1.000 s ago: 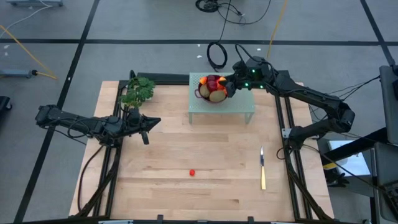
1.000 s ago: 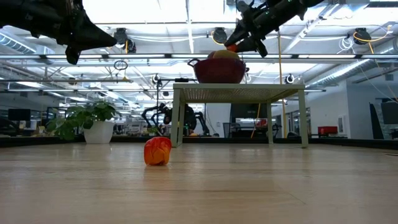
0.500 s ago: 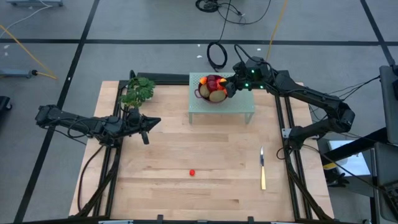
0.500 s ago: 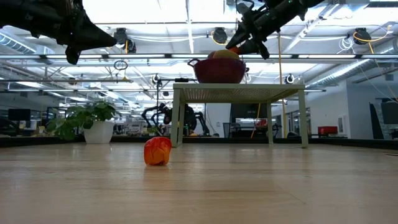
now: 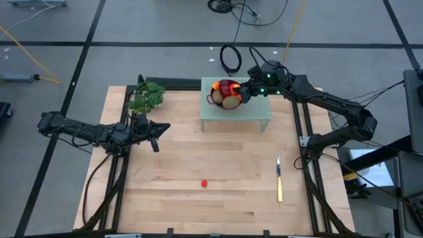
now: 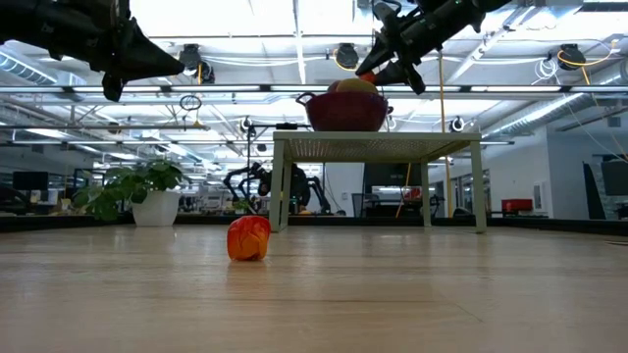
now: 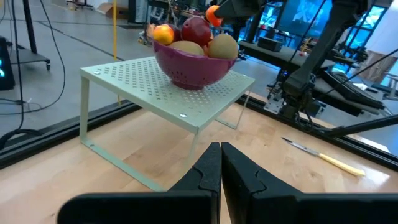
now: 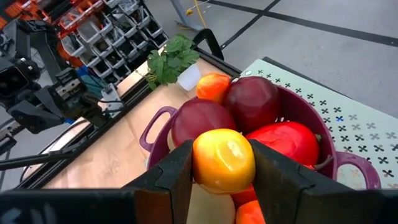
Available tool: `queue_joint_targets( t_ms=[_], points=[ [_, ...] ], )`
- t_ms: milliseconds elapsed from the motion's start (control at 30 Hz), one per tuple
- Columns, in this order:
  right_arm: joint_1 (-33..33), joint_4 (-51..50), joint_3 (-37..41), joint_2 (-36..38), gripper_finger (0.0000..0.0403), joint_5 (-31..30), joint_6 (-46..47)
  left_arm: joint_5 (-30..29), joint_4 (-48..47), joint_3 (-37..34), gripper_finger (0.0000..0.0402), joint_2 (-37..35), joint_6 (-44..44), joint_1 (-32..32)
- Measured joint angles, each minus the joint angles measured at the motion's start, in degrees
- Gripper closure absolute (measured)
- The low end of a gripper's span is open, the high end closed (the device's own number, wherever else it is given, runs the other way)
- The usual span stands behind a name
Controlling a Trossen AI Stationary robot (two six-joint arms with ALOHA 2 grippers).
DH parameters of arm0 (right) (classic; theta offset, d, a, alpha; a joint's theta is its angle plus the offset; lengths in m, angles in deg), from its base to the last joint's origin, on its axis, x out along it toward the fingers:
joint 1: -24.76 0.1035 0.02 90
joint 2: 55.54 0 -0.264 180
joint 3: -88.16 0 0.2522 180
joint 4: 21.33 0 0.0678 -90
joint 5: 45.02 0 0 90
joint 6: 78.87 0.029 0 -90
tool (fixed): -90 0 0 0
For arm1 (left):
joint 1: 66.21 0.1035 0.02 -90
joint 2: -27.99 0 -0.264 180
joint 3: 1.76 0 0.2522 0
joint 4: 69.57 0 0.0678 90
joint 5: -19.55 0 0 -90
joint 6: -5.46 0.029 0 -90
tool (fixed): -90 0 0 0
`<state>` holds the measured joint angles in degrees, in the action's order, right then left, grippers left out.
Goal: Pick & Place Fruit
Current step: Put the pear into the strainer bowl
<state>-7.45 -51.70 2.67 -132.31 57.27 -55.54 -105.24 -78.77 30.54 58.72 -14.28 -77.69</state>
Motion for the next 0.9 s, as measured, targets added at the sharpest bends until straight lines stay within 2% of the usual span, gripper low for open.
queue_joint_targets(
  t_ms=[400, 900],
  points=[
    [0.02, 0.26, 0.09, -2.05, 0.026, 0.02, -0.04, 0.02, 0.0, 0.0, 0.0392, 0.01, 0.11, 0.0],
    [-0.04, 0.95, 0.09, -2.01, 0.0205, 0.03, -0.2, -0.26, -0.02, 0.0, 0.0392, 0.01, 1.64, 0.0]
  ],
)
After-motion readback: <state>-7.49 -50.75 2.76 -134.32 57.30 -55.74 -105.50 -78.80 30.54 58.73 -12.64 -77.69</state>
